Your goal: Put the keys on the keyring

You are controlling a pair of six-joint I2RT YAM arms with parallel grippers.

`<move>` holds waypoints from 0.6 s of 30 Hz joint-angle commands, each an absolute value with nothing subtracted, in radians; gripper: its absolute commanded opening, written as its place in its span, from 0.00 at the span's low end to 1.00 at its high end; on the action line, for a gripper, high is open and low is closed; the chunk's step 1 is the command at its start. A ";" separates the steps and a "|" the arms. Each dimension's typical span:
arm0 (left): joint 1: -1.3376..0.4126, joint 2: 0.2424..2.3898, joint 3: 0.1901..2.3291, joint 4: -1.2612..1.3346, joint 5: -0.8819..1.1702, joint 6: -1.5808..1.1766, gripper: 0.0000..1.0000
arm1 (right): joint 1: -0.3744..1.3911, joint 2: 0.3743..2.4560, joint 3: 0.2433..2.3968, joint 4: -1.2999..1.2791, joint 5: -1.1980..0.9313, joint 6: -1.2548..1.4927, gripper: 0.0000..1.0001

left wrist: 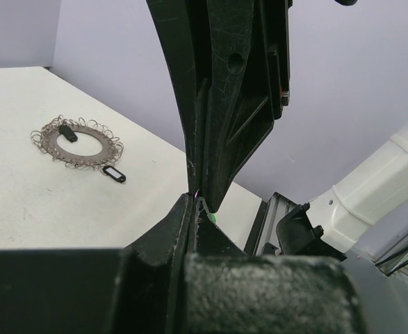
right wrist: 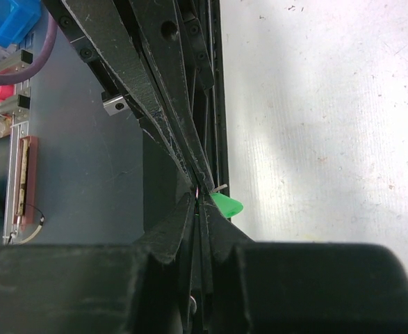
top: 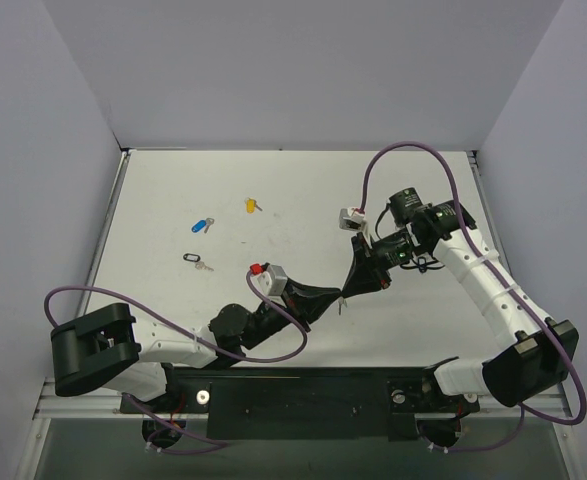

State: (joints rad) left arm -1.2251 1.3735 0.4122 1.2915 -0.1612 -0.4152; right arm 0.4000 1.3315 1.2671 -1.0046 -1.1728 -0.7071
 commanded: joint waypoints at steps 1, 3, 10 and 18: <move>-1.230 1.367 0.437 1.543 -0.175 -0.419 0.00 | 0.408 1.292 1.259 -1.029 -1.187 -0.712 0.00; -1.232 1.364 0.431 1.542 -0.176 -0.422 0.00 | 0.407 1.289 1.258 -1.028 -1.172 -0.707 0.00; -1.226 1.350 0.414 1.490 -0.150 -0.451 0.02 | 0.407 1.273 1.255 -1.032 -1.147 -0.712 0.00; -1.218 1.165 0.410 1.098 -0.112 -0.439 0.48 | 0.414 1.220 1.224 -1.077 -1.024 -0.825 0.00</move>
State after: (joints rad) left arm -1.2213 1.2816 0.4034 1.2469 -0.1421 -0.4553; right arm 0.4034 1.2709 1.2388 -1.0088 -1.0954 -0.7330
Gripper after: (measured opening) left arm 0.461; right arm 0.005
